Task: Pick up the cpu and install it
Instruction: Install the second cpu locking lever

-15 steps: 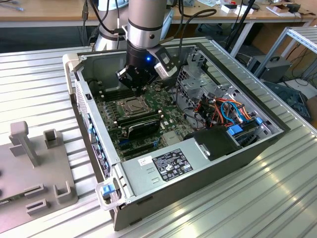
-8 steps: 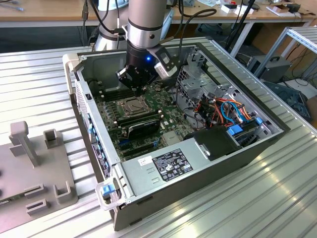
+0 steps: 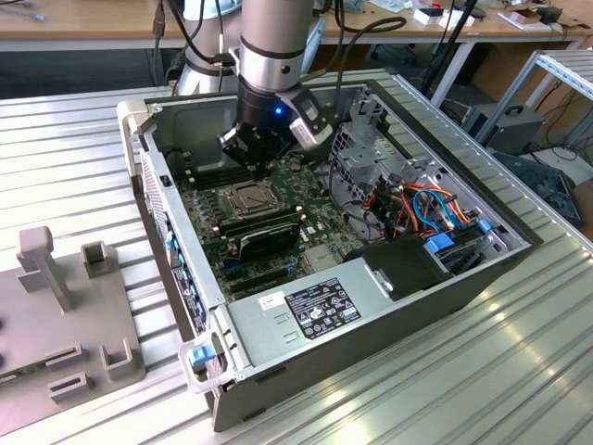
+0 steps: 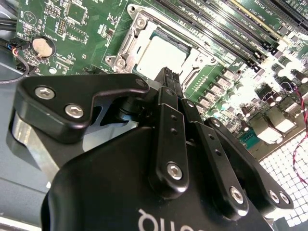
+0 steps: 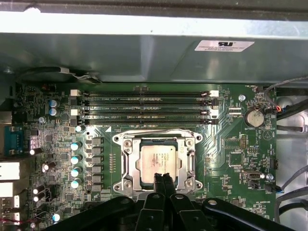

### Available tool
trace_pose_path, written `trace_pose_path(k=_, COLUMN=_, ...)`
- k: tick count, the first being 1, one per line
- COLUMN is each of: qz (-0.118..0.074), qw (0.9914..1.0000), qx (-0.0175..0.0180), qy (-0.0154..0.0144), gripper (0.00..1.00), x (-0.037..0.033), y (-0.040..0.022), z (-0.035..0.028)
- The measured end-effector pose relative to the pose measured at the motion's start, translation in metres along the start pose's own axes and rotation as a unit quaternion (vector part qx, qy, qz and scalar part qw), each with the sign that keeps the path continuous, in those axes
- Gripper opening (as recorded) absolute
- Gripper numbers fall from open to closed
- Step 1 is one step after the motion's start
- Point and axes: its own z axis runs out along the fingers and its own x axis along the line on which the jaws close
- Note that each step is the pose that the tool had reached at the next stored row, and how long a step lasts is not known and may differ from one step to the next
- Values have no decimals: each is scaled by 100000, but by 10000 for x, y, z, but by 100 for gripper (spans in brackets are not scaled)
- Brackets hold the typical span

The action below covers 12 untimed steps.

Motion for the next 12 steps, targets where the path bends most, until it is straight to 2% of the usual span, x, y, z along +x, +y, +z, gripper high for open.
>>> trace_pose_path(k=6, qz=1, qw=100000, qx=-43, qy=3, gripper=11, x=-2, y=-87, z=-2)
trace_pose_path(k=12, qz=2, qw=100000, qx=-46, qy=-1, gripper=11, x=-2, y=-124, z=-3)
